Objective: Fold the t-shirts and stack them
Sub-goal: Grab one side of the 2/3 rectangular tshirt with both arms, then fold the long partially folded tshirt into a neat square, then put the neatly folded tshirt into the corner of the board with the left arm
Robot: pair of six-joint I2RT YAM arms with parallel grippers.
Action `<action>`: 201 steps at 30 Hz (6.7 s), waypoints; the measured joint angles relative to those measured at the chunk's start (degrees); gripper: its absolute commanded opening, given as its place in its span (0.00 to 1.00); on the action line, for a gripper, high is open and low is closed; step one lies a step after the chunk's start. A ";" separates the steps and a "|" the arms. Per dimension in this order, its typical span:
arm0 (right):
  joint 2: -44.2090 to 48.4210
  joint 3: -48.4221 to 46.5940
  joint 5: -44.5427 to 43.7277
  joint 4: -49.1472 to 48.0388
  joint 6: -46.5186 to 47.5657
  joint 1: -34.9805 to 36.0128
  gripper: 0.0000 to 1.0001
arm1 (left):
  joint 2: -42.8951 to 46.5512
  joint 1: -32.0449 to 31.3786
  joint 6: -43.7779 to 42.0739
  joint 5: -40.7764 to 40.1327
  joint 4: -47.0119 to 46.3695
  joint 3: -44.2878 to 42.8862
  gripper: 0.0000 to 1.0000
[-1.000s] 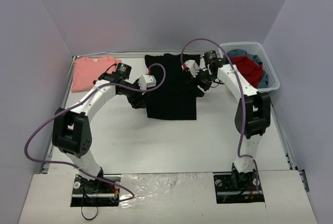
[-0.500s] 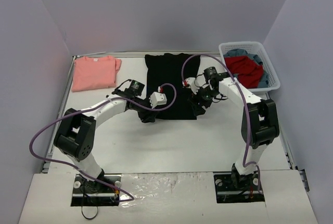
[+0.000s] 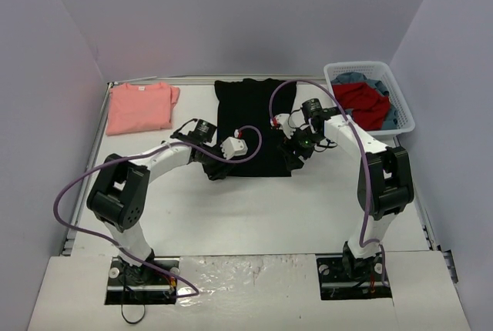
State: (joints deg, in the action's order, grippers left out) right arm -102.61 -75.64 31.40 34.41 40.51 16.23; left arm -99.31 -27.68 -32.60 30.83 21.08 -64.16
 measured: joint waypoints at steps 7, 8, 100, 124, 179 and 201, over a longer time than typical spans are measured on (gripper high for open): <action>0.00 0.00 -0.17 0.00 0.00 0.00 0.64 | -4.76 0.00 -0.42 -3.02 1.60 -1.66 0.45; 0.00 0.02 -0.17 0.00 0.02 0.00 0.64 | -4.81 0.00 -0.37 -3.37 1.86 -2.08 0.44; 10.97 13.22 -8.48 -4.92 3.17 9.79 0.00 | -4.83 5.97 1.53 12.85 25.55 -15.13 0.02; 26.16 5.49 1.18 20.61 8.04 11.06 0.00 | 8.26 5.99 -19.89 23.45 52.96 -18.69 0.03; -23.06 -39.23 -0.28 13.60 8.13 -6.14 0.54 | -21.33 12.66 -7.37 11.23 45.22 -52.89 0.22; -16.33 -24.79 -18.95 5.38 -7.23 28.28 0.55 | 7.74 30.86 17.05 8.07 22.95 -14.53 0.32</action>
State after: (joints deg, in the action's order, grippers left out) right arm -118.93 -100.42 12.45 39.79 33.28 44.51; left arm -91.57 3.18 -15.55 38.89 44.03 -78.70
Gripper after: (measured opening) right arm 0.548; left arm 0.311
